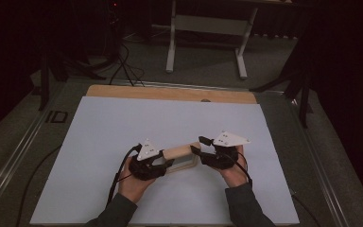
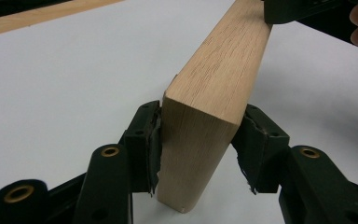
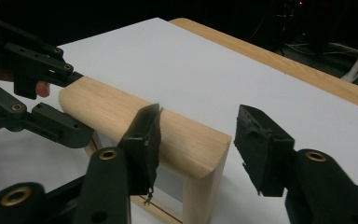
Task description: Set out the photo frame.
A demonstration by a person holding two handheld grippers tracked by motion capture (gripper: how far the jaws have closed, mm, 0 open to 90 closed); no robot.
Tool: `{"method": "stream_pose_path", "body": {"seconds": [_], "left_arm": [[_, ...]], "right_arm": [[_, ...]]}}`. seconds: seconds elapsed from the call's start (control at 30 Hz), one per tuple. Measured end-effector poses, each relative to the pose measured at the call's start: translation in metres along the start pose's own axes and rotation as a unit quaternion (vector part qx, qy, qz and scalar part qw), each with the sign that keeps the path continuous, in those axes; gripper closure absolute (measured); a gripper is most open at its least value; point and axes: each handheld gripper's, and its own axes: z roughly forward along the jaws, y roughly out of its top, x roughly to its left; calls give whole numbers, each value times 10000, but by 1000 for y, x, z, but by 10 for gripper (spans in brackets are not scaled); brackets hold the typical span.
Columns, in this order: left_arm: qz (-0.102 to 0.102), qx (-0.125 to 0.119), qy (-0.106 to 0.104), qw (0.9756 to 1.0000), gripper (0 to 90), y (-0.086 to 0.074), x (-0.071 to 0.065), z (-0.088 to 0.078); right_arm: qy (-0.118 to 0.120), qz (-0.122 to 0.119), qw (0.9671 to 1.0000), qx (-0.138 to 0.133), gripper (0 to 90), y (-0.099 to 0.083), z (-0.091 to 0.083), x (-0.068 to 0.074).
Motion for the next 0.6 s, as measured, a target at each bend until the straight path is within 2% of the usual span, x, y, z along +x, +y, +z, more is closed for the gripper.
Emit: {"method": "stream_pose_path", "body": {"seconds": [0.4, 0.6], "left_arm": [[-30, 49, 21, 10000, 556, -1, 1, 1], [-38, 52, 12, 10000, 557, -1, 2, 1]], "right_arm": [[-71, 82, 9999, -23, 418, -2, -1, -4], [155, 157, 9998, 12, 395, -5, 1, -8]]}}
